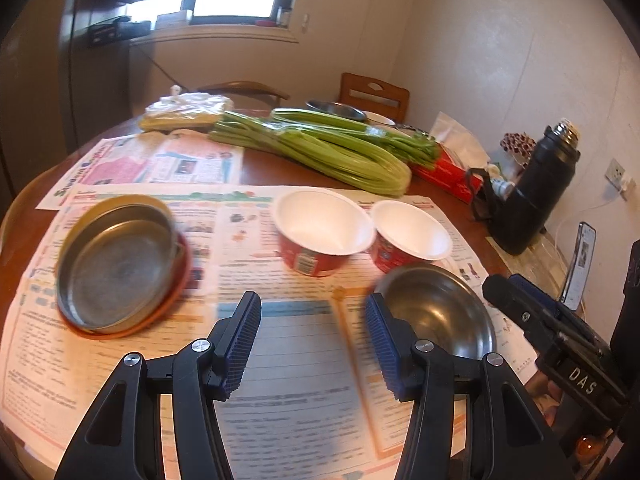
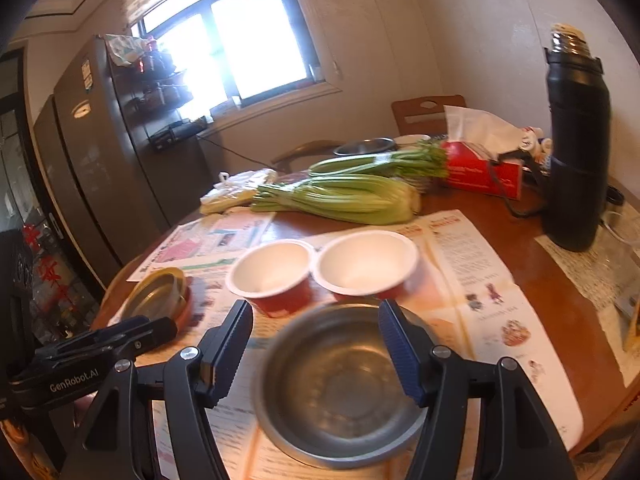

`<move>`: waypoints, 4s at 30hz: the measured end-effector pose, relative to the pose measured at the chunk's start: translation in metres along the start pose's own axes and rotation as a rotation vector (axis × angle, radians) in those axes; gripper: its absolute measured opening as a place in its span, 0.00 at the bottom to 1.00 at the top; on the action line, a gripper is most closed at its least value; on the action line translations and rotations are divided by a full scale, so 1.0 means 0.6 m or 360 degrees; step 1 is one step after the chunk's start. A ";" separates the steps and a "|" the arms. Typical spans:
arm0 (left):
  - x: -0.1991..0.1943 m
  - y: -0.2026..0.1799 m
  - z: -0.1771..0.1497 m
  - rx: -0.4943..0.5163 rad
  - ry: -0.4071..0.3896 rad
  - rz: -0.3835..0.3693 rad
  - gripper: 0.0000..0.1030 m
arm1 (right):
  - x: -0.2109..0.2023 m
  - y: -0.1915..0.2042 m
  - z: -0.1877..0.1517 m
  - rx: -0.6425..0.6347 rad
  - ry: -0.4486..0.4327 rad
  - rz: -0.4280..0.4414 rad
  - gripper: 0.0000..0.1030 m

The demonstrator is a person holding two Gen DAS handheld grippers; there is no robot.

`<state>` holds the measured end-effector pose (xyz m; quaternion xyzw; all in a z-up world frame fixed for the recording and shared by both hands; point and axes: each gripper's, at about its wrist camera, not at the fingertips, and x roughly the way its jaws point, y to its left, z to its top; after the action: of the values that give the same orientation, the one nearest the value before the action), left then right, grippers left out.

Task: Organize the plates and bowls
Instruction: 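Grasp the rim of the steel bowl with the left gripper, then lift the steel bowl and carry it beside the plate stack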

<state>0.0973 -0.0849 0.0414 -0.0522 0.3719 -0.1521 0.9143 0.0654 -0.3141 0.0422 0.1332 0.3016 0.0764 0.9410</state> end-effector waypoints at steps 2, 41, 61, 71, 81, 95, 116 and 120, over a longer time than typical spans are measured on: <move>0.009 -0.015 -0.002 0.0021 0.0013 -0.0015 0.54 | -0.002 -0.014 -0.005 0.0004 0.0020 -0.0019 0.63; 0.151 -0.097 -0.038 0.0138 0.0301 -0.0069 0.54 | 0.071 -0.096 -0.081 0.0044 0.0348 0.0036 0.59; 0.148 -0.104 -0.041 0.0138 0.0338 -0.0142 0.35 | 0.067 -0.075 -0.078 -0.0036 0.0304 0.0054 0.50; 0.084 -0.064 -0.038 0.0108 0.0269 -0.0112 0.35 | 0.041 -0.016 -0.071 -0.0144 0.0273 0.0087 0.50; 0.036 -0.007 -0.050 0.0056 0.0217 -0.0053 0.36 | 0.039 0.052 -0.076 -0.0232 0.0302 0.0152 0.50; 0.028 0.030 -0.079 0.0002 0.0229 -0.0013 0.37 | 0.051 0.093 -0.099 -0.0286 0.0392 0.0192 0.50; 0.060 0.034 -0.086 -0.0006 0.0267 0.0023 0.39 | 0.083 0.083 -0.115 -0.0243 0.0460 0.0198 0.50; 0.065 0.034 -0.087 -0.0006 0.0272 0.0018 0.39 | 0.087 0.084 -0.116 -0.0248 0.0466 0.0189 0.50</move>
<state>0.0922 -0.0770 -0.0262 -0.0386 0.4491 -0.1502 0.8799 0.0631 -0.2402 -0.0257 0.0649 0.4202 0.1735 0.8883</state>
